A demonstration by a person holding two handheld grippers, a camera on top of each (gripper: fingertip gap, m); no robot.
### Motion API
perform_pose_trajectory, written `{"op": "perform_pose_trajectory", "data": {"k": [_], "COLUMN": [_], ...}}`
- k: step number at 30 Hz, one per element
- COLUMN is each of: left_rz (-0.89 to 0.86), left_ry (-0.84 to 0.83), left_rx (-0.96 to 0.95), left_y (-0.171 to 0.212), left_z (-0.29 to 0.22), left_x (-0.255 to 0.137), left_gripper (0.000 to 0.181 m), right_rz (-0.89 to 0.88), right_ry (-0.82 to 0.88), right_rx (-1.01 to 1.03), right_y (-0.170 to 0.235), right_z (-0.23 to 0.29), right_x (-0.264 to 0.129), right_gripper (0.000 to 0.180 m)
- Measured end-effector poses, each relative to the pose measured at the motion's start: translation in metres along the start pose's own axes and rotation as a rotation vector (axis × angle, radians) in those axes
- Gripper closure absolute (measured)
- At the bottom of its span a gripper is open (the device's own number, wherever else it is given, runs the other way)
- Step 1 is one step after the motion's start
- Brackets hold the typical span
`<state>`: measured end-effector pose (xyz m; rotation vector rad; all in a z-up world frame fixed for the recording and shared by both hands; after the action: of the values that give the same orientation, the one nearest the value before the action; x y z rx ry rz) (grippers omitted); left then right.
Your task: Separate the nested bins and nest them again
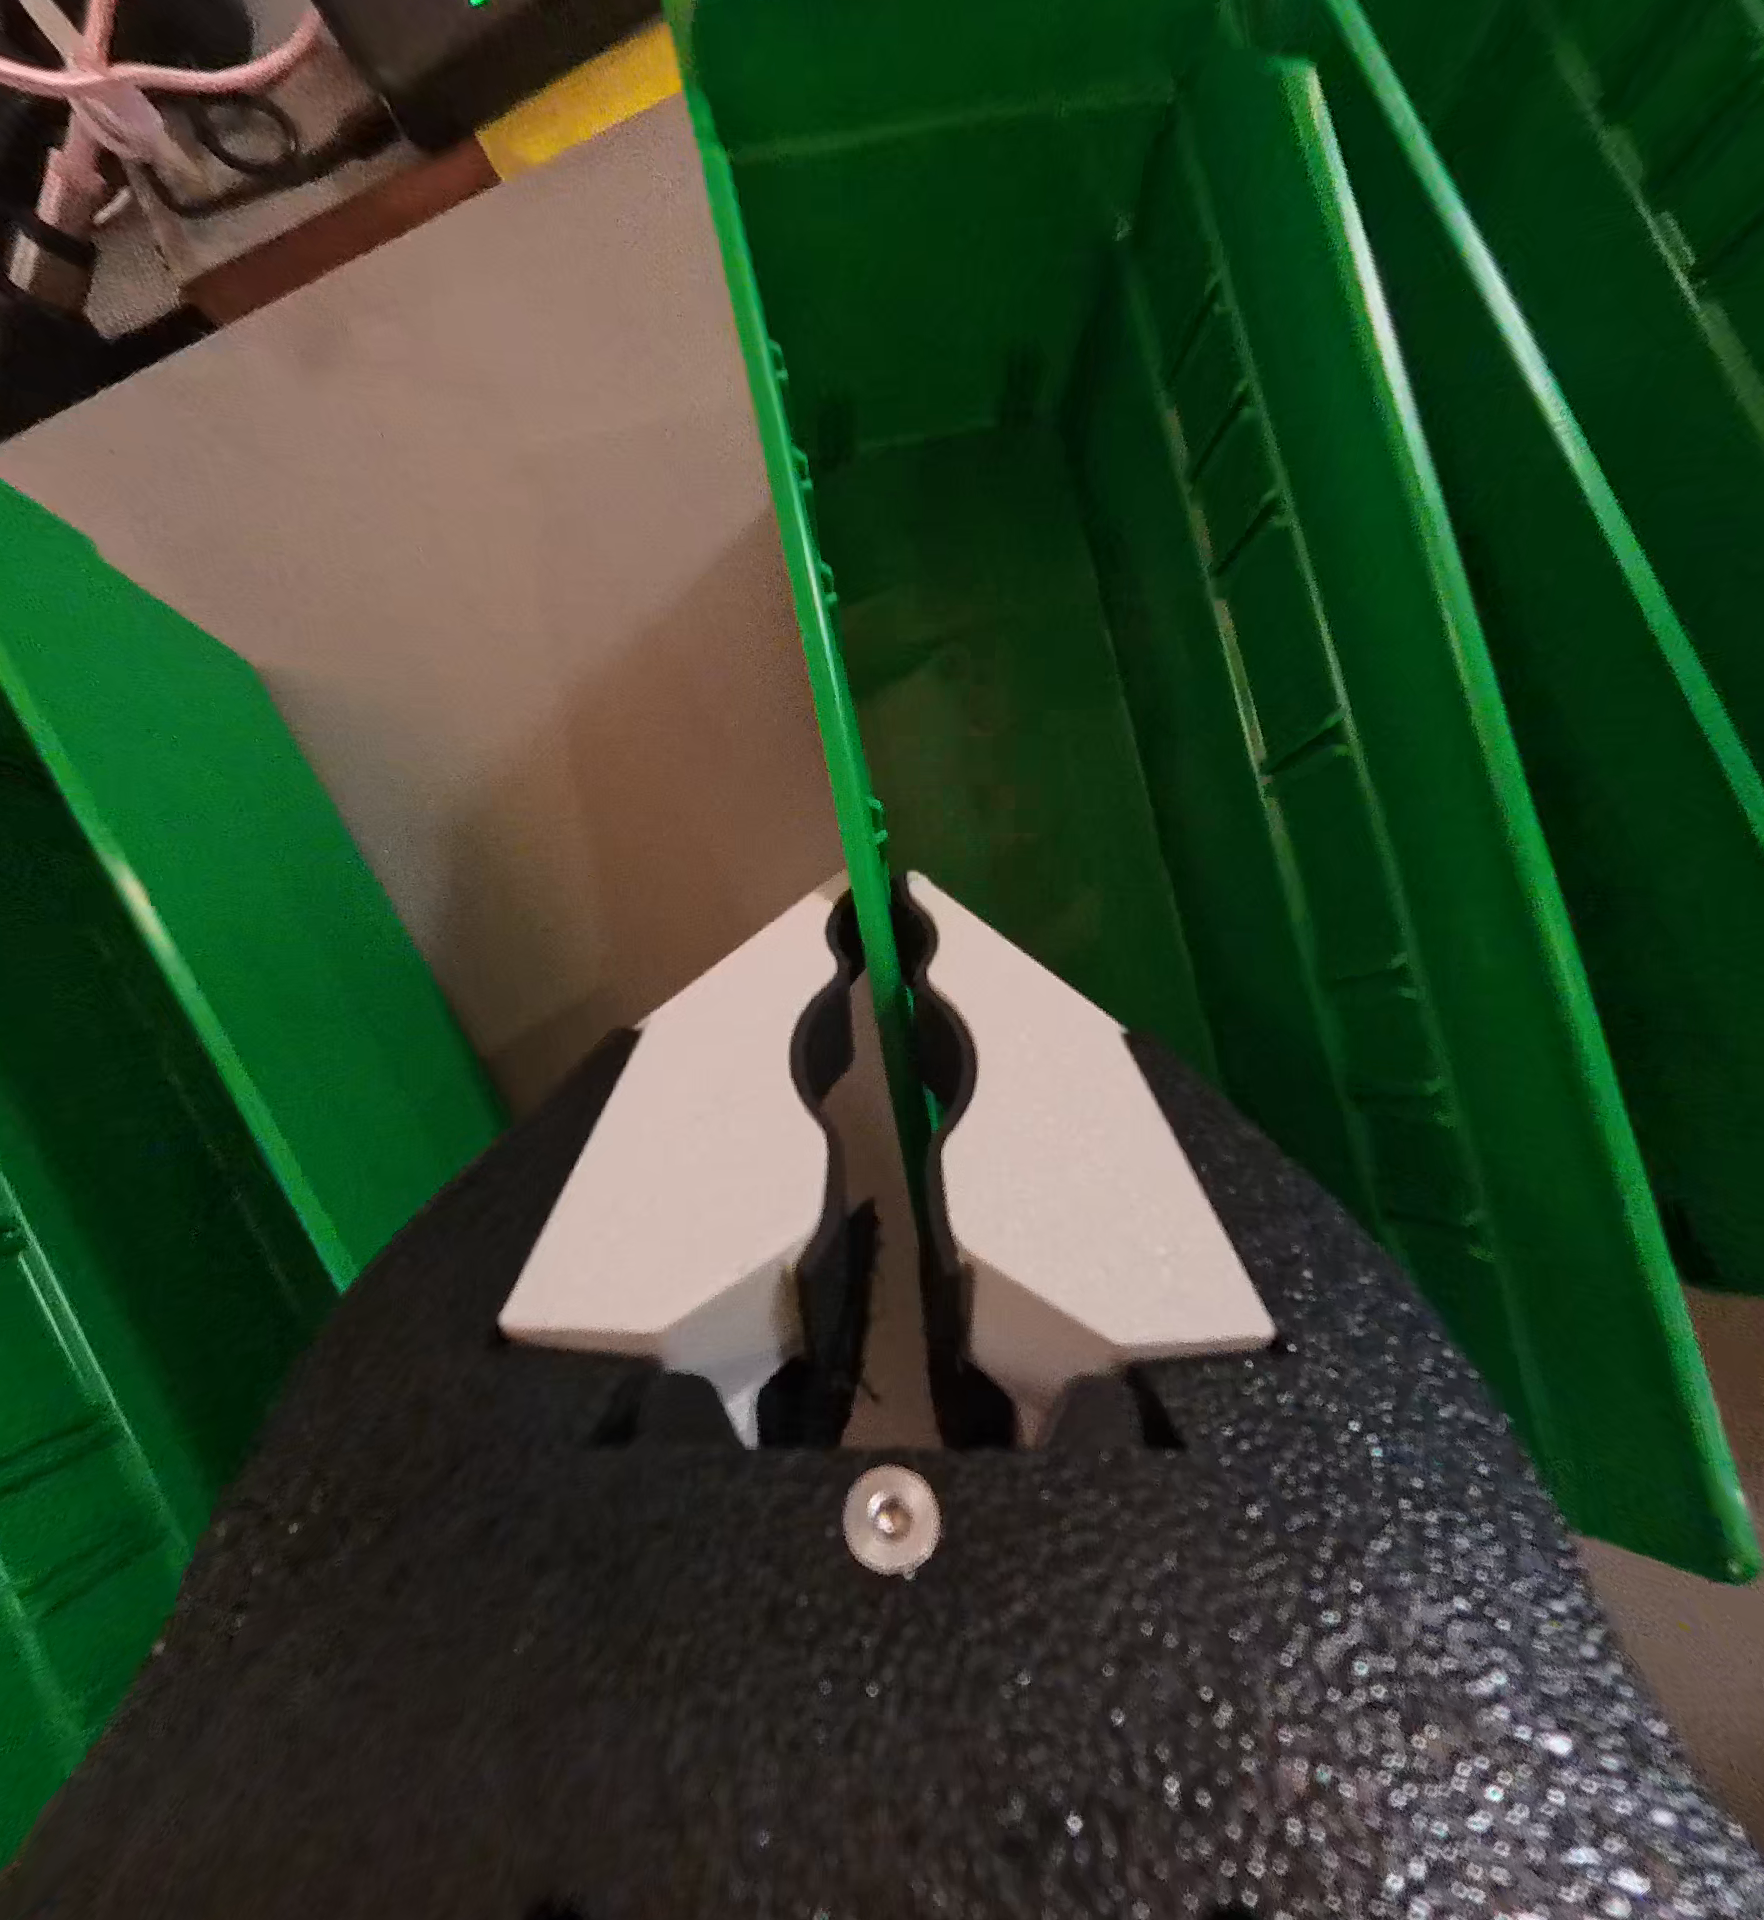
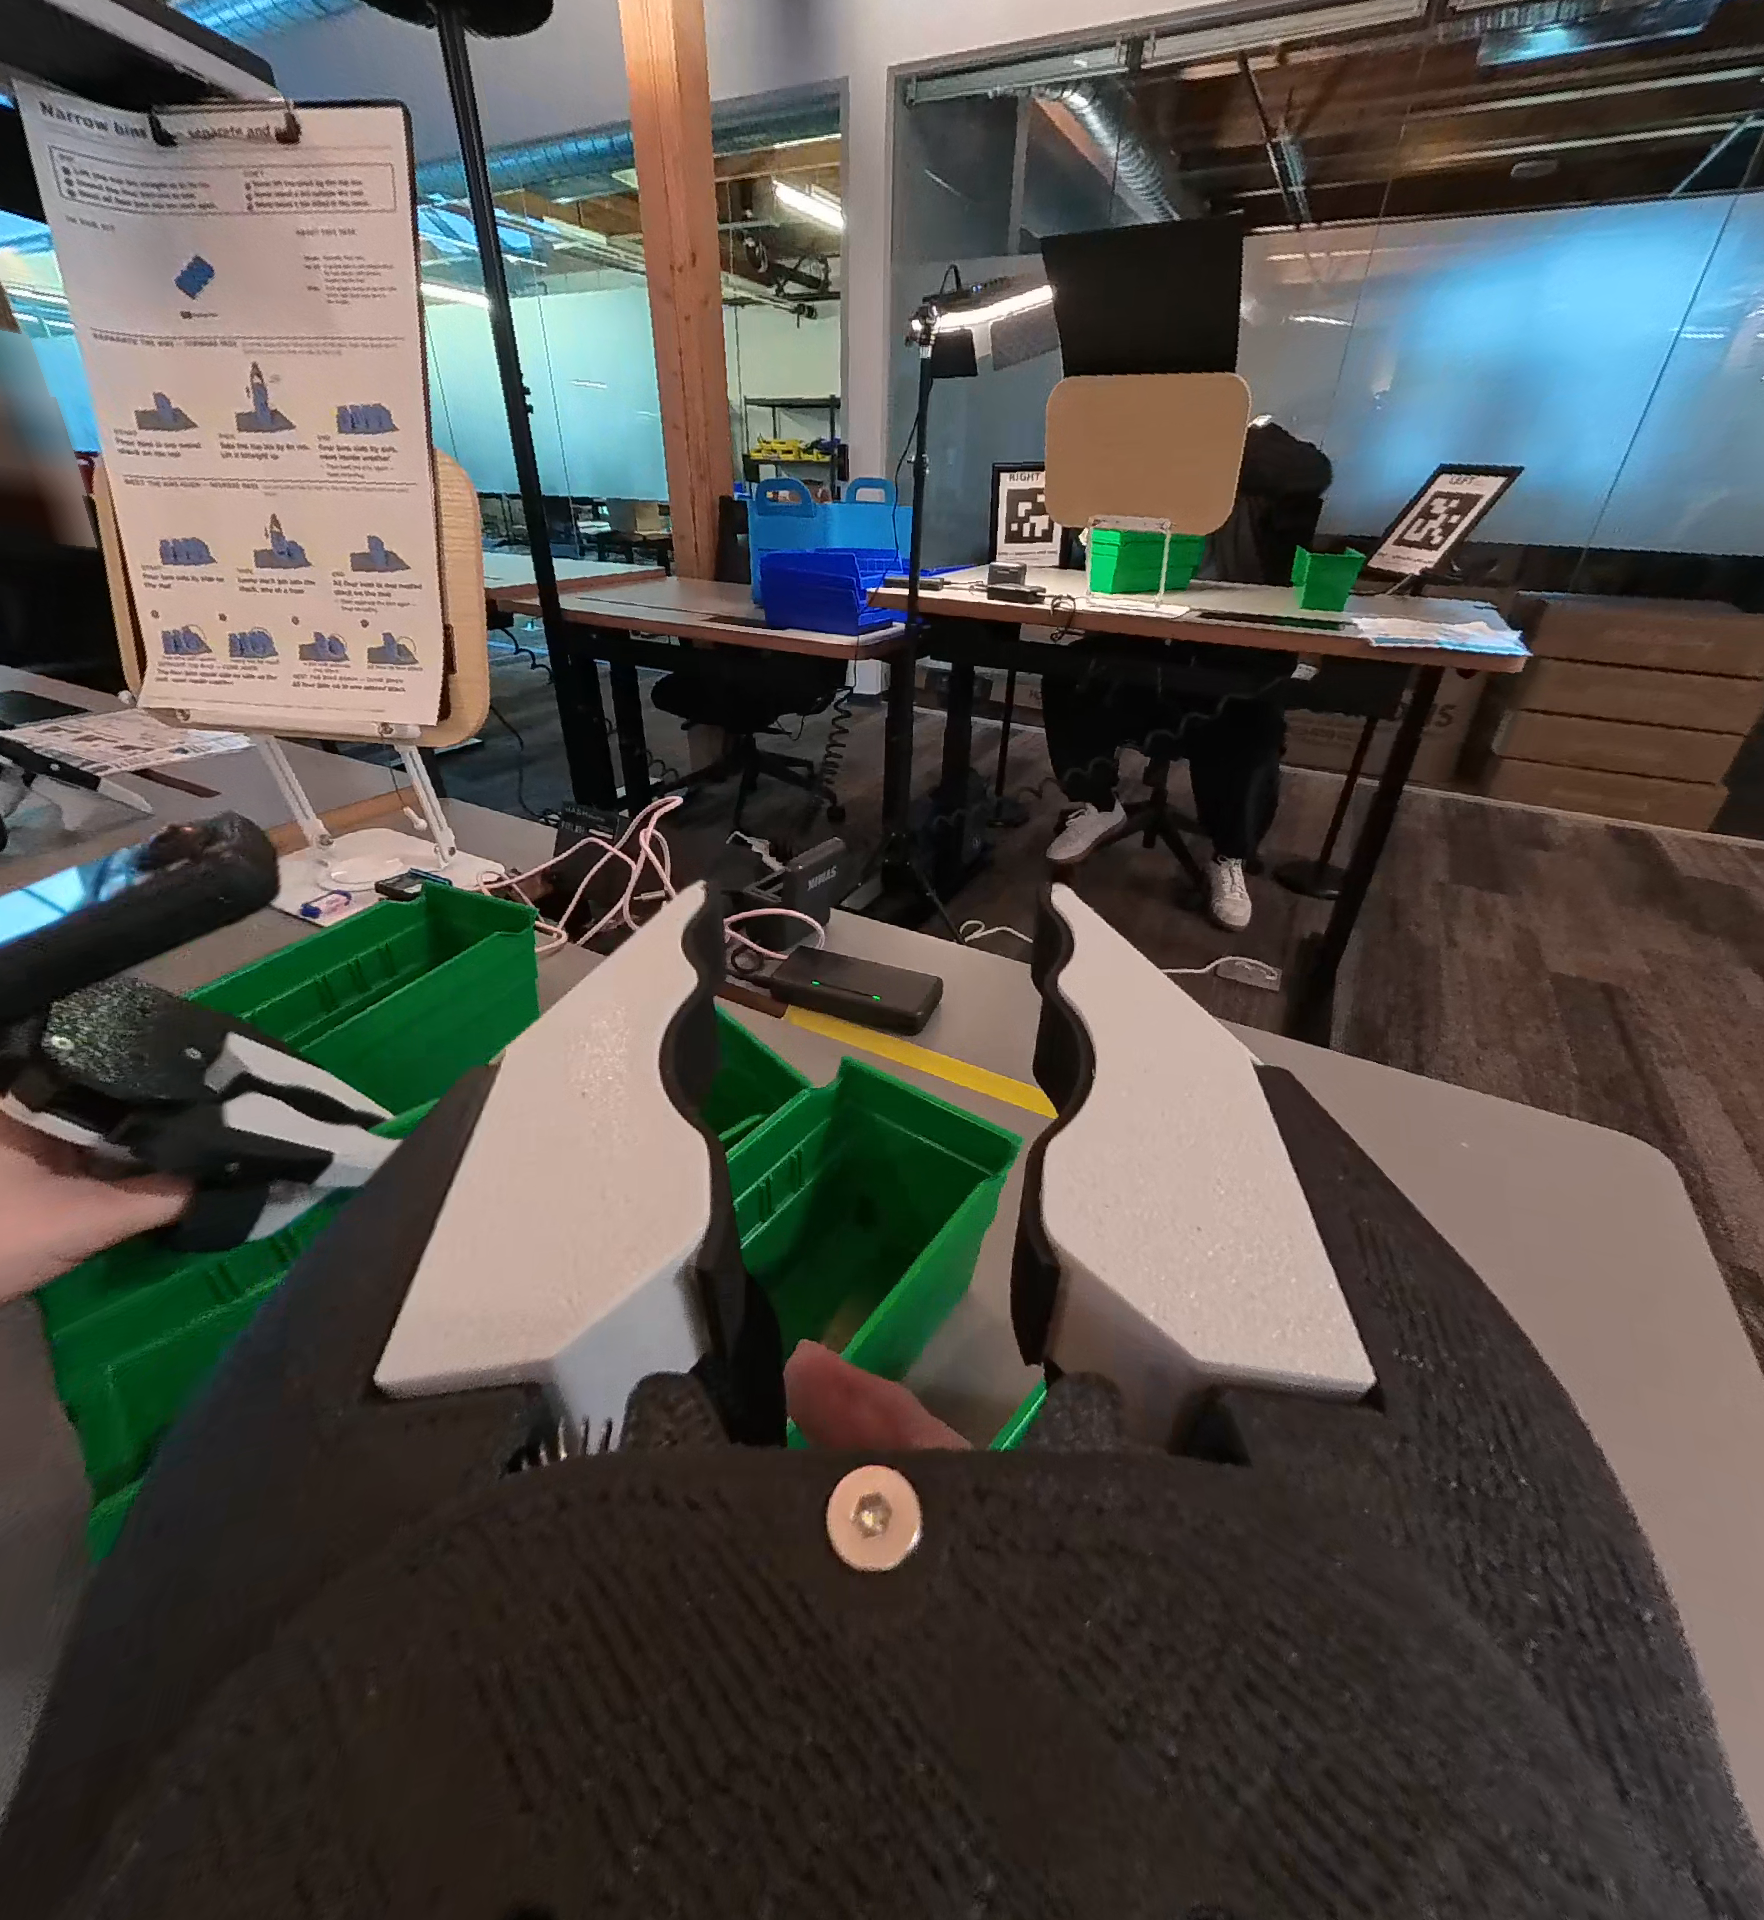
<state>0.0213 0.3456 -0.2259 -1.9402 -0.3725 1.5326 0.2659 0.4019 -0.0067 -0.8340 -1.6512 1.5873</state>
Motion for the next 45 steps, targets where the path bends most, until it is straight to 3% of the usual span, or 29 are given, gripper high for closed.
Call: {"op": "perform_pose_trajectory", "data": {"k": [8,13,18,25,33,45], "left_rz": [-0.154,-0.322,-0.392,-0.433,-0.353,-0.264], "left_ry": [0.039,0.099,0.06,-0.062,-0.02,-0.094], "left_rx": [0.081,0.072,-0.026,-0.226,-0.351,-0.367], "left_y": [-0.015,-0.032,-0.029,0.007,0.039,0.036], "left_z": [-0.008,-0.011,0.026,0.105,0.129,0.149], "left_x": [-0.031,-0.085,-0.15,-0.201,-0.174,-0.14], "left_gripper": [0.179,0.18,0.18,0.179,0.179,0.178], "right_rz": [0.009,0.021,0.015,0.005,0.015,0.035], "right_ry": [-0.003,-0.001,-0.003,0.003,0.0,-0.004], "right_rx": [-0.024,-0.04,-0.038,-0.026,-0.039,-0.05], "right_y": [0.002,0.004,0.003,0.001,0.003,0.008], "right_z": [0.004,0.005,0.005,0.002,0.005,0.006], "right_x": [0.002,0.003,0.001,0.0,0.002,0.005], "right_gripper": [0.121,0.121,0.121,0.121,0.122,0.122]}}
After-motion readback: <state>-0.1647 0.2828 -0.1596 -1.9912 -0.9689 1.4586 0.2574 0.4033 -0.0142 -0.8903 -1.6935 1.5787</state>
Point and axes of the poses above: each gripper's, where its closed fingertips meet, x out along the fingers, y out of its underside, z = x × y across the jaws, the point moved 1 cm from there along -x, back along the fingers, and after that the axes turned 13 degrees about y, right-handed, at the moved point
